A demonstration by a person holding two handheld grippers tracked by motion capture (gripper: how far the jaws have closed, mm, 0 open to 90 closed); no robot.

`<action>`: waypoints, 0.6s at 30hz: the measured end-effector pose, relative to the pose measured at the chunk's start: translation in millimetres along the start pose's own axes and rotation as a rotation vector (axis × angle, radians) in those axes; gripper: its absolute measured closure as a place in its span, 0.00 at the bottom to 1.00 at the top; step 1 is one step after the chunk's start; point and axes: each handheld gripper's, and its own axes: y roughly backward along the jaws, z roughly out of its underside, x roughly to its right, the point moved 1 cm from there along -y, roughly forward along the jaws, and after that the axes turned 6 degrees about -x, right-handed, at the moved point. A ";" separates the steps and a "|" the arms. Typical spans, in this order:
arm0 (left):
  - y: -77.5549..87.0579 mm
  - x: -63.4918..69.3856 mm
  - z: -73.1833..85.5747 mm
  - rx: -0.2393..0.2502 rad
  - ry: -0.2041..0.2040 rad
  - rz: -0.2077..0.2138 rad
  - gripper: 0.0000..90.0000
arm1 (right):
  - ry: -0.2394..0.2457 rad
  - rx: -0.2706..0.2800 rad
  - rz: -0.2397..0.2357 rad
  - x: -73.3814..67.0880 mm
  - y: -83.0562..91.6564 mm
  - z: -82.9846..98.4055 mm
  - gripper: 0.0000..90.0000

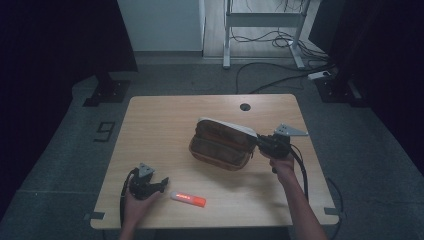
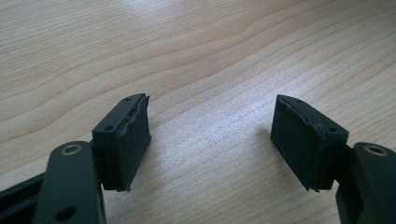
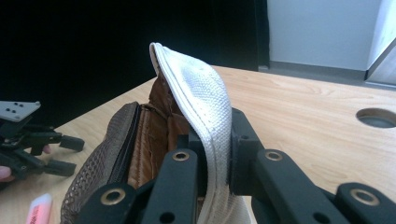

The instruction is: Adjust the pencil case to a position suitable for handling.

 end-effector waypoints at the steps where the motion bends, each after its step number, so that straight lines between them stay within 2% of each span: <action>1: 0.0 0.0 0.0 0.000 0.000 0.000 0.31 | 0.000 0.000 0.000 0.0 0.0 0.0 0.90; 4: 0.0 0.0 0.0 0.000 0.000 0.000 0.31 | -0.006 -0.009 -0.004 -2.0 -1.1 4.2 0.90; 9: 0.0 0.1 0.0 0.000 0.000 -0.001 0.31 | 0.027 -0.038 -0.008 -7.0 -4.2 5.6 0.90; 18: 0.0 0.1 0.0 0.000 0.000 -0.001 0.31 | 0.042 -0.100 -0.002 -8.9 -12.5 10.7 0.90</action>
